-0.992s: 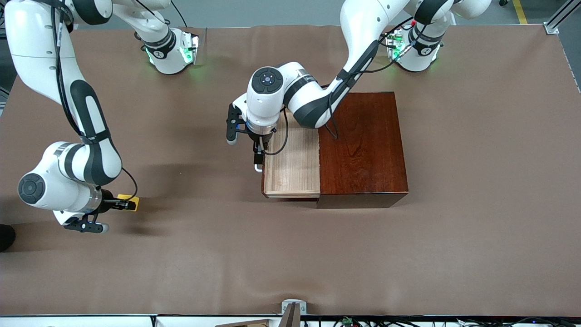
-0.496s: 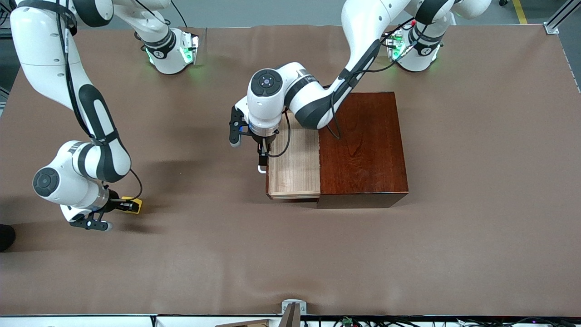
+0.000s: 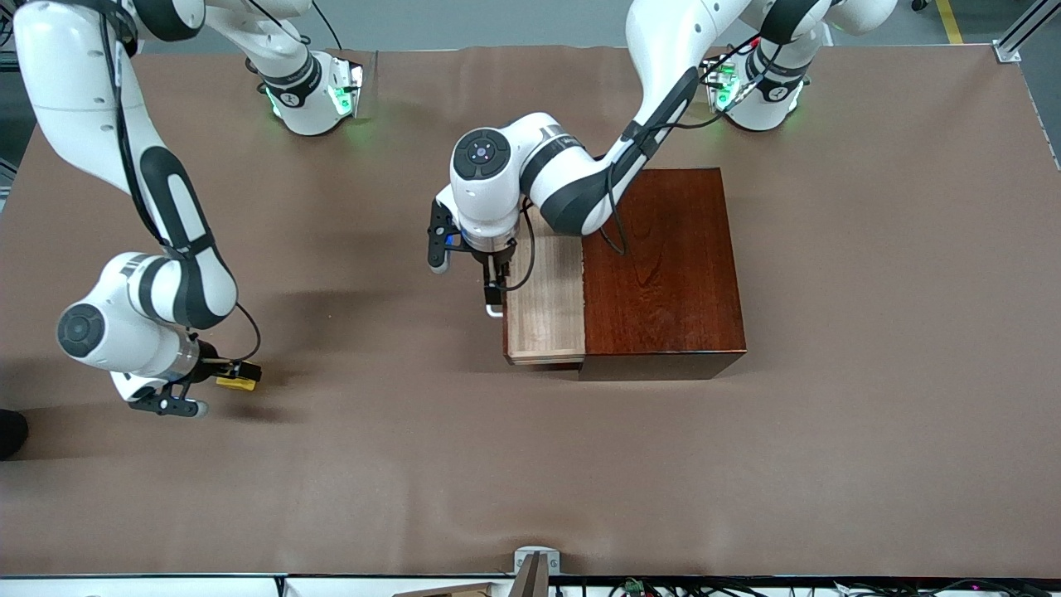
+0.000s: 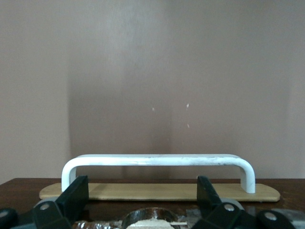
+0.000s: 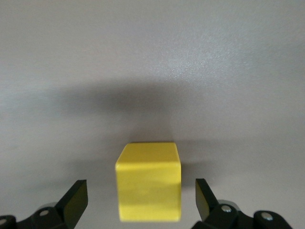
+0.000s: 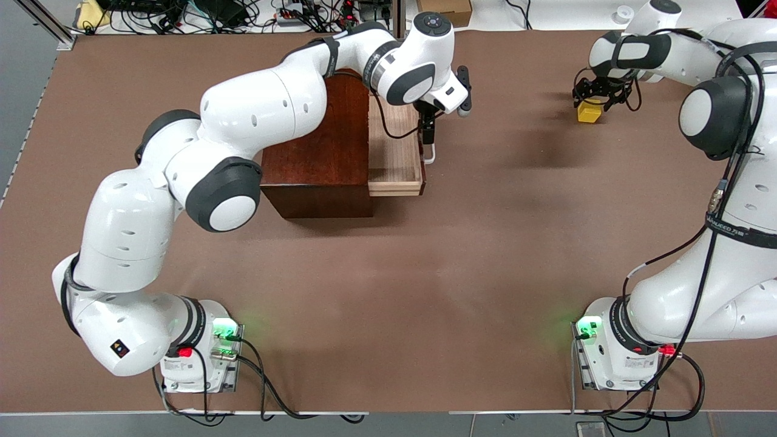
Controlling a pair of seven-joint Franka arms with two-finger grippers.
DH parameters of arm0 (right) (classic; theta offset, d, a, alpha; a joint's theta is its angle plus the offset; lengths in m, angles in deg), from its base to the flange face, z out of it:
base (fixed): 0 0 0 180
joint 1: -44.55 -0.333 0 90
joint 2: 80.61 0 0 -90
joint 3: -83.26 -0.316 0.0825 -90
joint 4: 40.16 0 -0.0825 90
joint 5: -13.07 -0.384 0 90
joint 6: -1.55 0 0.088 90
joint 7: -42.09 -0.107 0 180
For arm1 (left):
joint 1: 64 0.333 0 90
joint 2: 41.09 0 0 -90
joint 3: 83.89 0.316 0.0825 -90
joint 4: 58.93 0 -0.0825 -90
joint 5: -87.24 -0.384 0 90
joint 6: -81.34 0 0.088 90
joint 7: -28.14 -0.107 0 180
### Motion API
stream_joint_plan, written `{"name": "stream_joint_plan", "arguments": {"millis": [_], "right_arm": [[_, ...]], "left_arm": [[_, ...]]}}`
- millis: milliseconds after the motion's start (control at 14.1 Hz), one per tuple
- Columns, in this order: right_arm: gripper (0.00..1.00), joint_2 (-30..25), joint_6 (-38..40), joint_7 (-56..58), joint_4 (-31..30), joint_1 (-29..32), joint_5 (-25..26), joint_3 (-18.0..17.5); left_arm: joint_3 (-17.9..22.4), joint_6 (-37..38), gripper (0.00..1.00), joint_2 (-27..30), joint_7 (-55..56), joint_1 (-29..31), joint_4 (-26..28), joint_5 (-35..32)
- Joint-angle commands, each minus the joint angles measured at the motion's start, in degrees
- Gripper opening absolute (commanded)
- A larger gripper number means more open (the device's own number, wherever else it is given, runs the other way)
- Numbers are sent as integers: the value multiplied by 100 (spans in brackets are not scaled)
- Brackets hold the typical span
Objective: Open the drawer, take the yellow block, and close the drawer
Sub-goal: 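Set the cube on the table with the right gripper while the left gripper pushes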
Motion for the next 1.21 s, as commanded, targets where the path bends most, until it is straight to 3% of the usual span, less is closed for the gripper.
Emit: {"name": "stream_joint_plan", "arguments": {"millis": [0, 354, 922, 1134], "right_arm": [[100, -537, 391, -31, -114, 16, 9, -22], [100, -1450, 1243, -22, -70, -125, 334, -31], [100, -3103, 3344, -101, 141, -134, 493, -49], [100, -3237, 4159, -363, 648, -134, 493, -75]], "left_arm": [[355, 620, 100, 237, -92, -22, 146, -261], [470, 1130, 100, 316, -101, -40, 146, -716], [488, 1561, 100, 360, -101, 13, 146, -753], [479, 1719, 100, 387, -127, 4, 146, -753]]}}
